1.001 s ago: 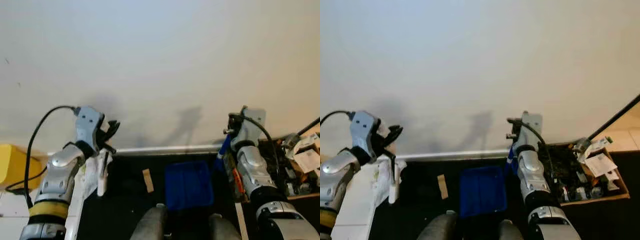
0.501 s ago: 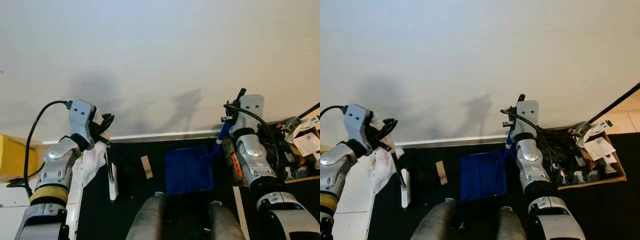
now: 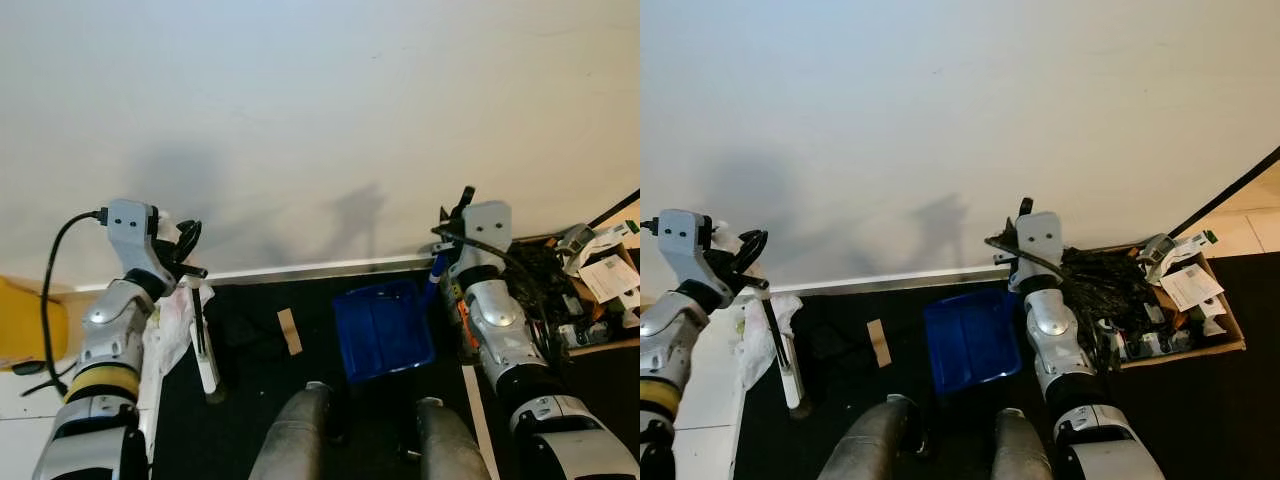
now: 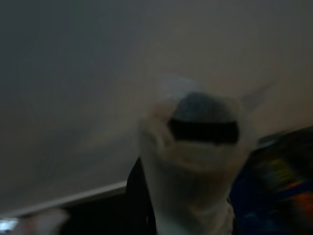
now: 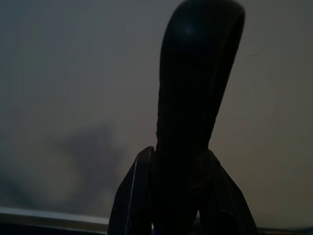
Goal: Sweep floor
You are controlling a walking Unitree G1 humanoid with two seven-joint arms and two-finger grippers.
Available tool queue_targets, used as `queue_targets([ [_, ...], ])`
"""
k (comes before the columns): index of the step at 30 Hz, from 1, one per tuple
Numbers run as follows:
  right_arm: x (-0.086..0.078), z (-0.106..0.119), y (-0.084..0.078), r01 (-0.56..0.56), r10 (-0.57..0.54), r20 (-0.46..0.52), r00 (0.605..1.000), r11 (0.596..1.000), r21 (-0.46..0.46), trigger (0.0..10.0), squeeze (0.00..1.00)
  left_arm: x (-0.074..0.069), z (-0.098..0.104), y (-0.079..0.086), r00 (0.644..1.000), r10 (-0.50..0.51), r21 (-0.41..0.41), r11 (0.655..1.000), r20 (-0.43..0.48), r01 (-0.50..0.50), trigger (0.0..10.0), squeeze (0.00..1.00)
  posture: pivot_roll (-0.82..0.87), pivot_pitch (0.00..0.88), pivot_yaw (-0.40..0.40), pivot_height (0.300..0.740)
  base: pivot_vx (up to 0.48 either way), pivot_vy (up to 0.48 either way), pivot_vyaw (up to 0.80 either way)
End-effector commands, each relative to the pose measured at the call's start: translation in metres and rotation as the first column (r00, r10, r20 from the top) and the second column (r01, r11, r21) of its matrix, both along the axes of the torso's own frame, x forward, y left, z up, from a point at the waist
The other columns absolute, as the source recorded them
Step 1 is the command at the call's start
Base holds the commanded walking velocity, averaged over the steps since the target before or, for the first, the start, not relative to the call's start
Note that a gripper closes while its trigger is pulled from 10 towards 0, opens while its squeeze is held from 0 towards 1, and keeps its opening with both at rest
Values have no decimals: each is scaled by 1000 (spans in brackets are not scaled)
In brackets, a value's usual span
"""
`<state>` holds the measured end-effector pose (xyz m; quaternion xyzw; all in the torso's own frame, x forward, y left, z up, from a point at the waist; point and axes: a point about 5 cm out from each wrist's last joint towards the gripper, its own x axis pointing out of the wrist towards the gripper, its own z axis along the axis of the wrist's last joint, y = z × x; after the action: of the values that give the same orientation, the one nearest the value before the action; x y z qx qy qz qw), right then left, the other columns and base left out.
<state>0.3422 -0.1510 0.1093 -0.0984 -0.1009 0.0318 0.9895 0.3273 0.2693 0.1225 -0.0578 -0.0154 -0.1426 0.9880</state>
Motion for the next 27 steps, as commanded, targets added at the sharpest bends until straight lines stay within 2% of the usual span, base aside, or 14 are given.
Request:
queue_targets([
  [1, -12, -24, 1, 8, -11, -85, 996, 999, -39, 10000, 0, -2, -14, -6, 999, -15, -121, 993, -42, 10, 10000, 0, 99, 389, 48, 740, 0, 0, 0],
  [4, -13, -25, 2, 7, -10, -83, 996, 999, -38, 10000, 0, -1, -14, -9, 999, -22, -142, 990, -39, 17, 10000, 0, 99, 389, 48, 740, 0, 0, 0],
  [5, -15, -25, 5, 12, -15, -68, 998, 999, -39, 10000, 0, 3, -13, -21, 997, -69, -239, 969, -31, 60, 10000, 0, 92, 384, 45, 740, 0, 0, 0],
  [6, -16, -26, 6, 22, -25, -65, 998, 999, -48, 10000, 0, 5, -12, -27, 995, -97, -284, 955, -24, 86, 10000, 0, 89, 380, 45, 740, 0, 0, 0],
  [7, -16, -26, 6, 22, -25, -65, 998, 999, -48, 10000, 0, 5, -12, -27, 995, -97, -284, 955, -24, 86, 10000, 0, 89, 380, 45, 740, 0, 0, 0],
  [10, -18, -30, 8, 24, -27, -83, 996, 999, -44, 10000, 0, 8, -10, -43, 988, -156, -367, 919, -4, 143, 10000, 0, 87, 373, 46, 740, 0, 0, 0],
  [16, -18, -31, 10, 17, -20, -93, 996, 999, -28, 10000, 0, 9, -11, -58, 978, -210, -420, 888, -3, 190, 10000, 0, 86, 369, 53, 740, 0, 0, 0],
  [20, -15, -27, 8, 32, -33, -85, 996, 999, -9, 10000, 0, 4, -12, -75, 943, -332, -537, 795, 2, 281, 10000, 0, 83, 369, 64, 740, 0, 0, 0],
  [23, -15, -27, 8, 35, -36, -85, 996, 999, -7, 10000, 0, 3, -10, -78, 938, -347, -557, 777, 11, 294, 10000, 0, 83, 370, 65, 740, 0, 0, 0],
  [25, -15, -27, 5, 47, -46, -88, 995, 999, 0, 10000, 0, 3, -4, -85, 928, -370, -608, 727, 45, 319, 10000, 0, 85, 372, 65, 740, 0, 0, 0],
  [27, -15, -27, 5, 47, -46, -88, 995, 999, 0, 10000, 0, 3, -4, -85, 928, -370, -608, 727, 45, 319, 10000, 0, 85, 372, 65, 740, 0, 0, 0],
])
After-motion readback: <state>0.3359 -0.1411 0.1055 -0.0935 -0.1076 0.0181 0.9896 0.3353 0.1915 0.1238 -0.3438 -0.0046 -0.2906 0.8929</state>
